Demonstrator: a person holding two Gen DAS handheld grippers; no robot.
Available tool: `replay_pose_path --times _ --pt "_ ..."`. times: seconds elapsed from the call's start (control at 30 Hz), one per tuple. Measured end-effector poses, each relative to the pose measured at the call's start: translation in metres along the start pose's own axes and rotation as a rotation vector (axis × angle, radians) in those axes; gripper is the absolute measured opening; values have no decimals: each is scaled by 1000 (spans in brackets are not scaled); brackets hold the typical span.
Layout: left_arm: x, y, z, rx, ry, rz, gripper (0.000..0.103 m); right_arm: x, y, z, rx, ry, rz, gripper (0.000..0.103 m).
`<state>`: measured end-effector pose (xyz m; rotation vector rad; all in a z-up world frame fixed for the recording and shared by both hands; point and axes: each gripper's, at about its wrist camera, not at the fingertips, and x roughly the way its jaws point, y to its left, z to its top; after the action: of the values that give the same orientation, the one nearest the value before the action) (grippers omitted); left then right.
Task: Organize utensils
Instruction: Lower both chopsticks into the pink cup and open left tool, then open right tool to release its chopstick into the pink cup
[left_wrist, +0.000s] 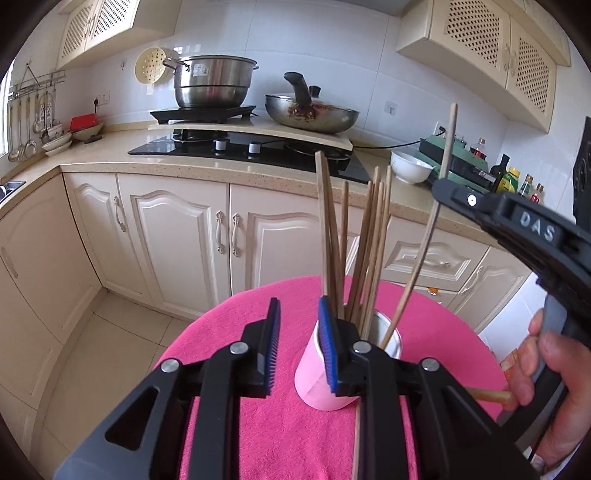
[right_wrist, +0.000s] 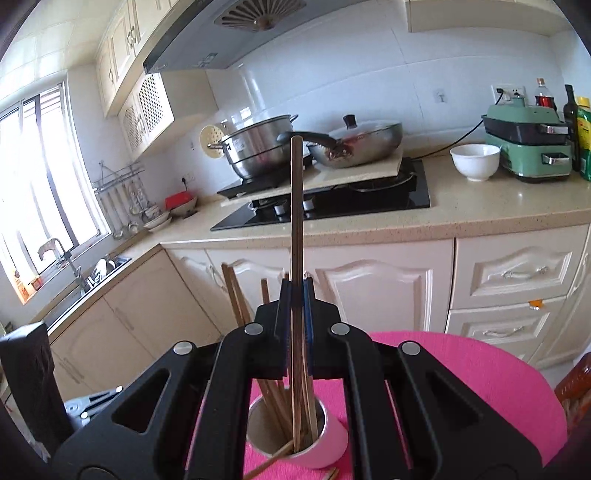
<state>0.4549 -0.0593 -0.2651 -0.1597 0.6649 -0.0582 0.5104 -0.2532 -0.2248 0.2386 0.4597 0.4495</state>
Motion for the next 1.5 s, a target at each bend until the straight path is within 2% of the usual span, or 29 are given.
replay_pose_path --times 0.4,0.77,1.5 --pt "-5 -4 -11 18 37 6 21 -20 5 -24 -41 72 9 7" --pt "-6 -2 -22 22 97 25 21 -11 11 -53 -58 171 -1 7" --pt "-20 10 -36 -3 139 43 21 -26 11 -55 -10 177 -8 9"
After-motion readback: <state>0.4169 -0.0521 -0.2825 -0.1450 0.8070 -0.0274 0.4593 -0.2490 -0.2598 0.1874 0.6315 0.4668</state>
